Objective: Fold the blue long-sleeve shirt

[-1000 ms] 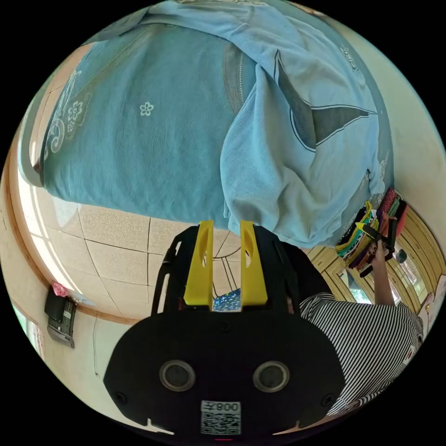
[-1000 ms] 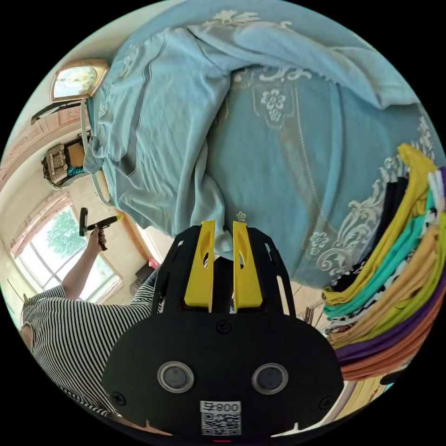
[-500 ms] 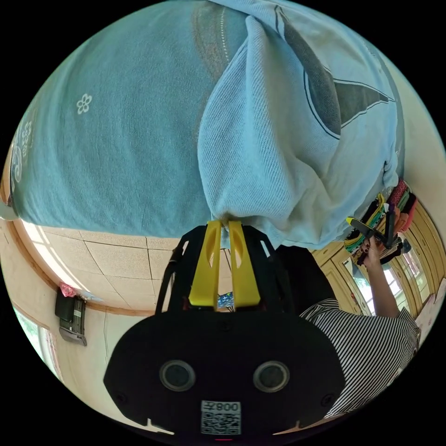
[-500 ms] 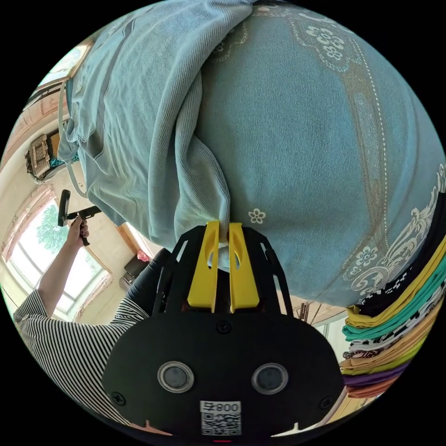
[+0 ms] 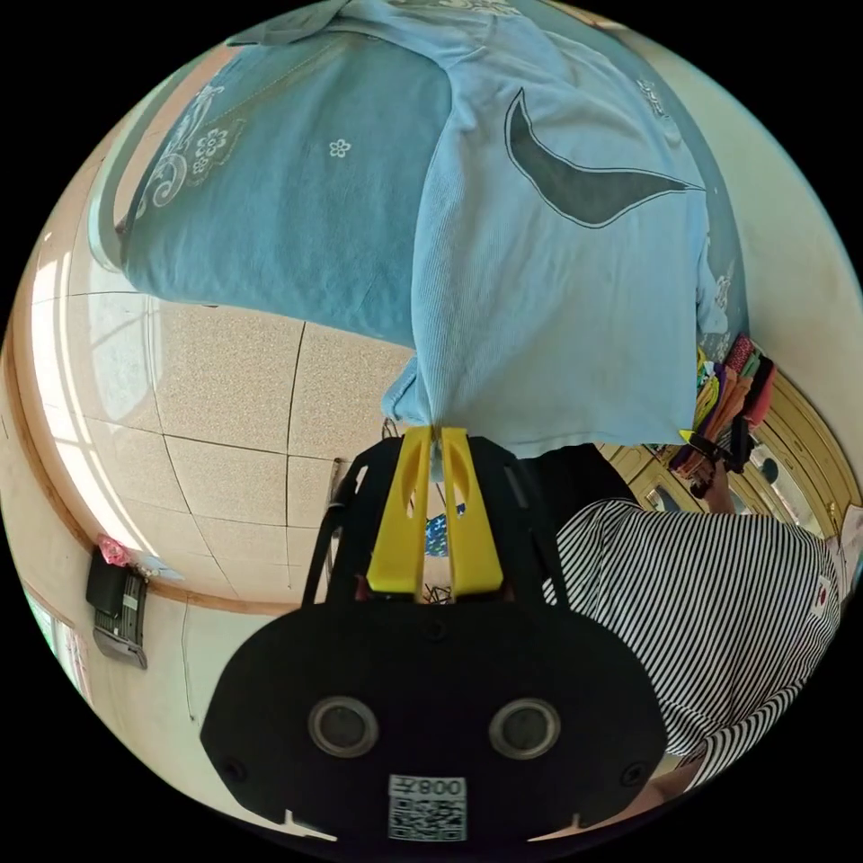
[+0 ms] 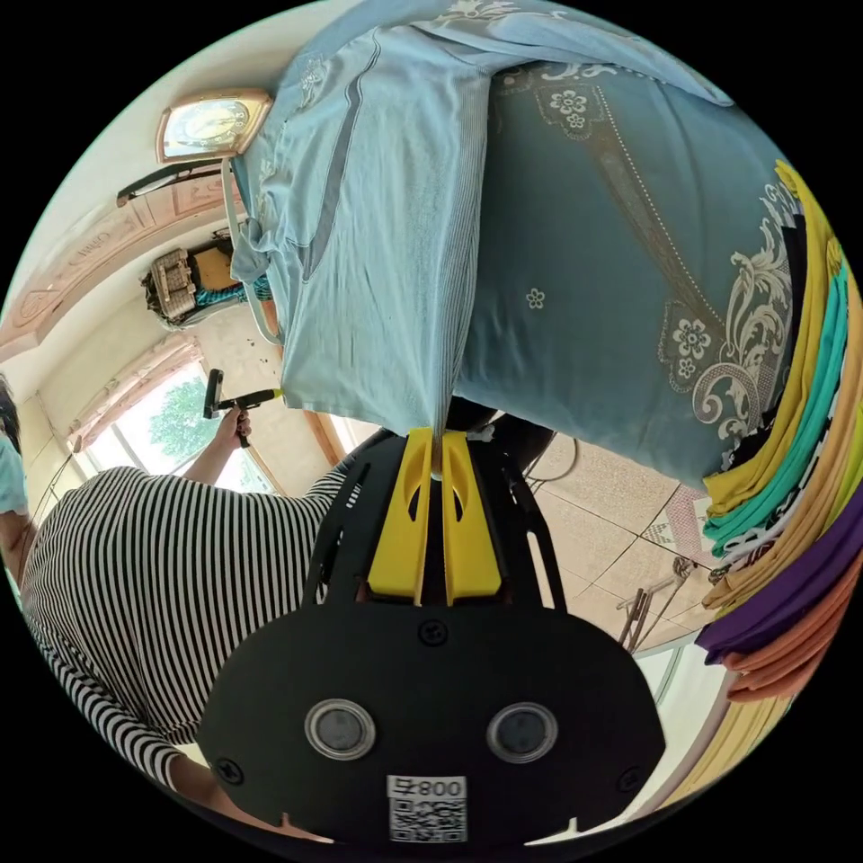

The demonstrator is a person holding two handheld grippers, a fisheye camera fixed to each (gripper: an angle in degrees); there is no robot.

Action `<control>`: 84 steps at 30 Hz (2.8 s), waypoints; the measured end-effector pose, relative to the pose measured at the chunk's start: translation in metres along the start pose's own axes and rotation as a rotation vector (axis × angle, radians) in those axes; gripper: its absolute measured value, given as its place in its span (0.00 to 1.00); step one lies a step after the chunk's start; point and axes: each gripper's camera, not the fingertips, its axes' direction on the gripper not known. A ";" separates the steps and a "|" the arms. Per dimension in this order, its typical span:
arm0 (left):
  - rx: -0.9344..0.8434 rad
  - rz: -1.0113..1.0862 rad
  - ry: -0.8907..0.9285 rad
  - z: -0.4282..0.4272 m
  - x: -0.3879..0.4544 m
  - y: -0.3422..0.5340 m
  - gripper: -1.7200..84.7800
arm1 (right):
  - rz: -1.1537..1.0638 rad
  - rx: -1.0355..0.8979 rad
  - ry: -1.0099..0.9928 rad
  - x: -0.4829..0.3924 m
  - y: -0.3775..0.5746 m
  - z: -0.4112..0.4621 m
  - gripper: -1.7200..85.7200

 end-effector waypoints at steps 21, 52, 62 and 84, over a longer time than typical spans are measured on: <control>0.068 0.086 -0.048 0.109 0.024 -0.099 0.03 | -0.010 0.219 0.138 0.009 -0.068 -0.032 0.03; 0.417 0.640 0.074 0.220 0.190 -0.395 0.03 | -0.168 0.533 0.556 -0.086 -0.241 -0.168 0.02; 0.214 1.009 0.123 0.334 0.316 -0.412 0.09 | -0.038 0.585 0.671 -0.035 -0.131 -0.204 0.09; 0.319 0.793 0.536 0.353 0.388 -0.556 0.04 | 0.114 0.715 0.342 0.072 -0.107 -0.180 0.08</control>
